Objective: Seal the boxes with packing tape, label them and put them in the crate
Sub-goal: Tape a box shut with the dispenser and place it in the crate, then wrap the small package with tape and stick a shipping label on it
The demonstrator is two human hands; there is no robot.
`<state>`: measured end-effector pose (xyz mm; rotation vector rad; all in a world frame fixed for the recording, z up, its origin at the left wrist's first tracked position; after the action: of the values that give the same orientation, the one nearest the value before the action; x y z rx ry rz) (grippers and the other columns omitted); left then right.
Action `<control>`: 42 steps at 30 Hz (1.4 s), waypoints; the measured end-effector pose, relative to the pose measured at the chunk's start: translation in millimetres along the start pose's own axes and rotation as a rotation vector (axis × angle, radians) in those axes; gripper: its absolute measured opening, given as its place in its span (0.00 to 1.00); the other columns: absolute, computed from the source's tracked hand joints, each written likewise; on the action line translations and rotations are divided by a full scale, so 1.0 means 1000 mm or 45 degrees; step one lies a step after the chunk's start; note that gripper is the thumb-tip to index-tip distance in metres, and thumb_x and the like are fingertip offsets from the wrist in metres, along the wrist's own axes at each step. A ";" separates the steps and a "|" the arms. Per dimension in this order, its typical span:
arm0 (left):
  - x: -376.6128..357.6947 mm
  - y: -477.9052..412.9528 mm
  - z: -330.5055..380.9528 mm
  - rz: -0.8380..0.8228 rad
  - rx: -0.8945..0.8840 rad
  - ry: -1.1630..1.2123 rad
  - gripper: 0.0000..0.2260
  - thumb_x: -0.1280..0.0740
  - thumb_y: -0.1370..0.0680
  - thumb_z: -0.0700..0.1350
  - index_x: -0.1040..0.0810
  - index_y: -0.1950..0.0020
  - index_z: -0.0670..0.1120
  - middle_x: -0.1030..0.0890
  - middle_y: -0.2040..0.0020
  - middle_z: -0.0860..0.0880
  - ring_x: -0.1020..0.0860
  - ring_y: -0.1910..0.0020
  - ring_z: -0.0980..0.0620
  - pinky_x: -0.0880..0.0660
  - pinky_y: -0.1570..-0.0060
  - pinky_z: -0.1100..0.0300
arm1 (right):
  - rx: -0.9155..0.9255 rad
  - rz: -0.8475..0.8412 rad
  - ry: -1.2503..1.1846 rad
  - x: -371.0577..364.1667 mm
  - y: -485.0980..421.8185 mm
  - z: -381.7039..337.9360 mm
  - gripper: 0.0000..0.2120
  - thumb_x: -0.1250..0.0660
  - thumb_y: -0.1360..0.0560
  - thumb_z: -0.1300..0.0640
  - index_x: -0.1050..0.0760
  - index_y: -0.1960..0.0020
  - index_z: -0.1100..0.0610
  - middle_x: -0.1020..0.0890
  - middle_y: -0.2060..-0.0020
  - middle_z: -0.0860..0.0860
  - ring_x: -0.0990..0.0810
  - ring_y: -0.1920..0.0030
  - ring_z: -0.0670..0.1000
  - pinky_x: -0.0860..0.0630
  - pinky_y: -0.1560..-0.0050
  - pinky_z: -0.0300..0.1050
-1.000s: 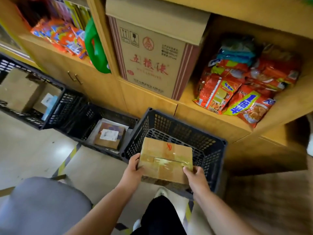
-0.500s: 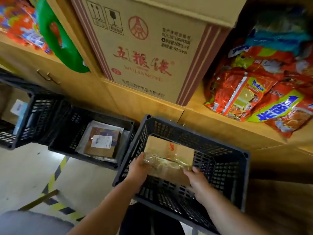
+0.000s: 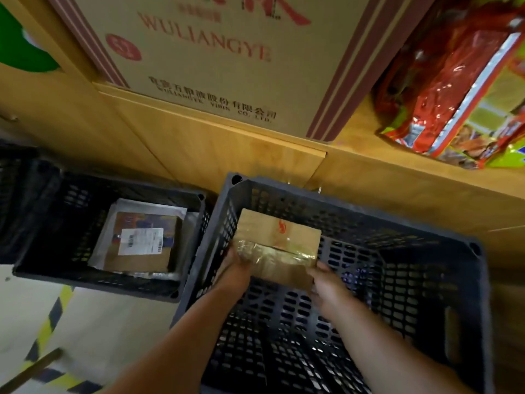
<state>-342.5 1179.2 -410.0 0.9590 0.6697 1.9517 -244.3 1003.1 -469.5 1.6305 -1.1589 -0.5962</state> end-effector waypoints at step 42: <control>0.001 0.255 0.163 -0.443 -0.441 -0.080 0.10 0.43 0.19 0.42 0.23 0.49 0.54 0.22 0.45 0.55 0.25 0.50 0.57 0.30 0.54 0.63 | 0.440 0.225 -0.065 0.154 0.339 -0.037 0.08 0.40 0.20 0.57 0.25 0.44 0.57 0.21 0.47 0.55 0.20 0.51 0.52 0.29 0.52 0.45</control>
<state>-323.9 1066.6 -129.6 0.6383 0.4109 1.6506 -285.3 870.1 -122.5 1.7821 -1.4887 -0.3379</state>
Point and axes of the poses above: each hand's wrist, its own y-axis away from the middle knuckle, its own x-axis out of the back of the hand, z = x × y, the point moved 3 cm from there along -y, towards the middle knuckle
